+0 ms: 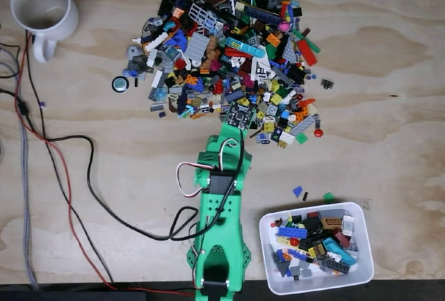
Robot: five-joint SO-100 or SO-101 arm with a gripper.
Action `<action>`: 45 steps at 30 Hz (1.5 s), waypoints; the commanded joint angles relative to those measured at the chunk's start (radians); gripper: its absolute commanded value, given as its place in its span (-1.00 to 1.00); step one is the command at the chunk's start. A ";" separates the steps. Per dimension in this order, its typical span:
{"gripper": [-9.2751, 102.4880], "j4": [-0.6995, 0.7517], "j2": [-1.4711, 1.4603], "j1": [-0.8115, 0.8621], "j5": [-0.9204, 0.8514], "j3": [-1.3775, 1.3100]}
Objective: Find the closest Lego and put it in the bin.
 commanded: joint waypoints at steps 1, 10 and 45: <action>-0.53 -0.067 0.018 0.037 0.011 0.057; -0.53 -0.064 0.018 0.037 0.009 0.057; -0.45 -0.339 -1.026 0.032 0.657 -0.506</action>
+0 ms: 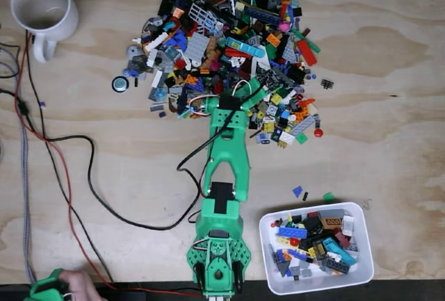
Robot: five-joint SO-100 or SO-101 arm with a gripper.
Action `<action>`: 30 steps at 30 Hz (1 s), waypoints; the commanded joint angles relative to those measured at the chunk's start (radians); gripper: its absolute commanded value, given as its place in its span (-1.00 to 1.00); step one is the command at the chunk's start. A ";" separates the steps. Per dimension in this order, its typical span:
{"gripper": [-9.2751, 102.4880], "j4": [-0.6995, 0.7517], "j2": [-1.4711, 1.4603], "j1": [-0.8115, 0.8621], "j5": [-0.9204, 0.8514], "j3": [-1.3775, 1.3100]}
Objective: Find the closest Lego and put it in the bin.
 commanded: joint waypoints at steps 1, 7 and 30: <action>-0.45 -0.021 0.014 0.009 -0.009 -0.081; -0.60 -0.043 -0.005 -0.012 -0.023 -0.078; -0.83 0.364 0.091 -0.023 -0.127 -0.388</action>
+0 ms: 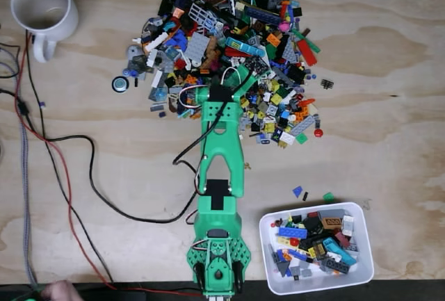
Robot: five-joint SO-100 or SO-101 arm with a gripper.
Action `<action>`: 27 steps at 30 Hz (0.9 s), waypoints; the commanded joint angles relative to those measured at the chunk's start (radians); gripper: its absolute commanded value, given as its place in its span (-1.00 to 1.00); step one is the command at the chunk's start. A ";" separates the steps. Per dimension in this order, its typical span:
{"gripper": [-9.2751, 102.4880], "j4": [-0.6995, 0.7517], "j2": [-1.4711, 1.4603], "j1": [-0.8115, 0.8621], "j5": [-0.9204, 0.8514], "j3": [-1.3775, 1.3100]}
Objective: Find the closest Lego and put it in the bin.
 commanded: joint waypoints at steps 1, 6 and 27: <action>-0.83 0.098 0.135 0.060 -0.034 -0.117; -0.83 0.172 0.241 0.209 -0.040 -0.097; -0.82 0.368 0.776 1.218 -0.492 0.273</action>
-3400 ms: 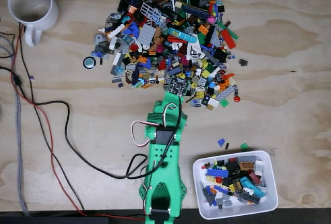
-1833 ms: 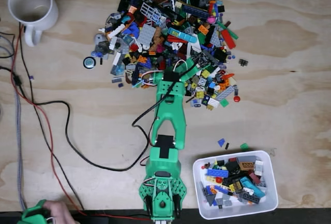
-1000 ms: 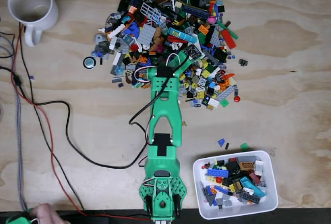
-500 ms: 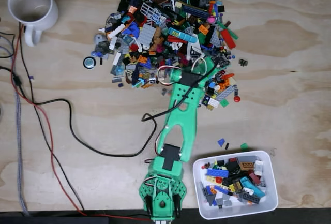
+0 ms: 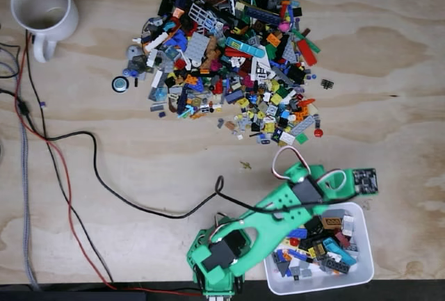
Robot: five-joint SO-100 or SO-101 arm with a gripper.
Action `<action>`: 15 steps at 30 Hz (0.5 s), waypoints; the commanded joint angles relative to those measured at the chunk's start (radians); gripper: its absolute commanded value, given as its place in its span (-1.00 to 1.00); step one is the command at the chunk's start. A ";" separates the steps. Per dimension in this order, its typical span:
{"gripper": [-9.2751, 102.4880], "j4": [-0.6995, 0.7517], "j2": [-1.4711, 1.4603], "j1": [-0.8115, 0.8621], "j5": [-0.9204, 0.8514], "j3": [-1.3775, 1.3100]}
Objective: Find the closest Lego and put it in the bin.
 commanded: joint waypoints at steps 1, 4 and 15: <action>-0.82 -0.066 0.146 0.307 -0.147 0.115; -0.82 -0.115 0.193 0.411 -0.218 0.209; -0.52 -0.307 0.275 0.502 -0.321 0.383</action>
